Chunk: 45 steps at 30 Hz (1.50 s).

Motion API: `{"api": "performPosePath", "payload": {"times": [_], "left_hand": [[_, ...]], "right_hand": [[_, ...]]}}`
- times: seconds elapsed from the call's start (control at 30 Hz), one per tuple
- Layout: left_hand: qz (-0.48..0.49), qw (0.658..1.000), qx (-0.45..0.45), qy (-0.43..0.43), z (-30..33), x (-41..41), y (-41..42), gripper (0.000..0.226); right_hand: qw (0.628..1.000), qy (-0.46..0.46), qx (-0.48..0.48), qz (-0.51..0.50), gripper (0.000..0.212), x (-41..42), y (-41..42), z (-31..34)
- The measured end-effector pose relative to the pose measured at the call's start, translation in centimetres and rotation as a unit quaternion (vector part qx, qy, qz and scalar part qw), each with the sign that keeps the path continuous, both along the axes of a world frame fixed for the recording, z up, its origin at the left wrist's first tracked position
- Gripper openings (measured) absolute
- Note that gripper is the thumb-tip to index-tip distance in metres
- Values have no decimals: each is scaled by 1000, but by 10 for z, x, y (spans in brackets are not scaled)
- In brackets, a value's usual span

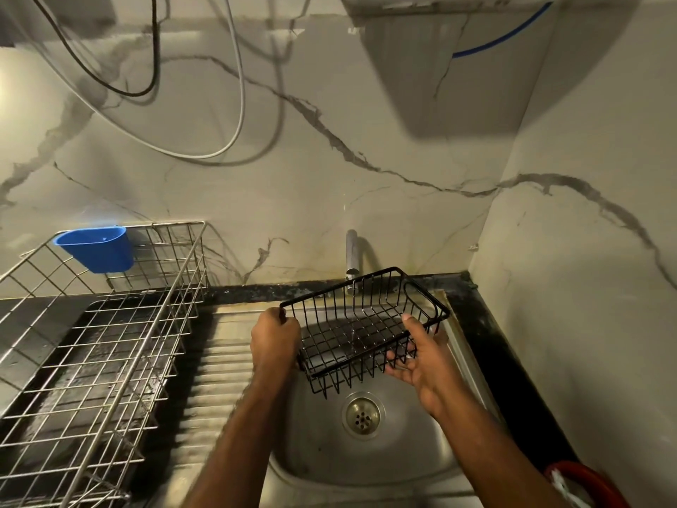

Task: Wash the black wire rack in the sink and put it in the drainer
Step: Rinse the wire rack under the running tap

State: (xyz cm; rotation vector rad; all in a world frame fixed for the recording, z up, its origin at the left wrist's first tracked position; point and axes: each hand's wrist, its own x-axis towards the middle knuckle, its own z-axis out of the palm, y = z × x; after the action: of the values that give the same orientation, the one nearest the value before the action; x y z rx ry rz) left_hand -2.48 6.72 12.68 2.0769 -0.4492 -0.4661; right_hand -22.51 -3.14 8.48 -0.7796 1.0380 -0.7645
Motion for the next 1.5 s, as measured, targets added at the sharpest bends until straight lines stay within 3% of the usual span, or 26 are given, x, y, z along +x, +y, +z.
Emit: {"api": "performPosePath", "payload": {"times": [0.2,0.4,0.57,0.7,0.87,1.07,1.5], "left_hand": [[-7,999,-29,20,-1,-2,3,18],[-16,997,-57,42,-4,-4,1,5],[-18,997,-61,51,-7,-5,-4,3],[-14,996,-63,63,-9,-4,-7,21],[-1,995,-73,64,-12,-4,-8,5],[-8,993,-86,74,-11,-4,-7,24],[0,993,-79,93,-22,-8,-1,8]], "right_hand": [[1000,29,-12,1,115,0,-6,1],[1000,22,-13,11,75,-2,-10,6],[999,33,-29,-10,83,-2,-18,5],[998,35,-41,-11,92,-1,-22,3],[997,42,-59,-8,95,1,-27,-2],[996,48,-73,-4,99,0,-30,-4],[995,70,-71,24,98,-1,-34,-9]]}}
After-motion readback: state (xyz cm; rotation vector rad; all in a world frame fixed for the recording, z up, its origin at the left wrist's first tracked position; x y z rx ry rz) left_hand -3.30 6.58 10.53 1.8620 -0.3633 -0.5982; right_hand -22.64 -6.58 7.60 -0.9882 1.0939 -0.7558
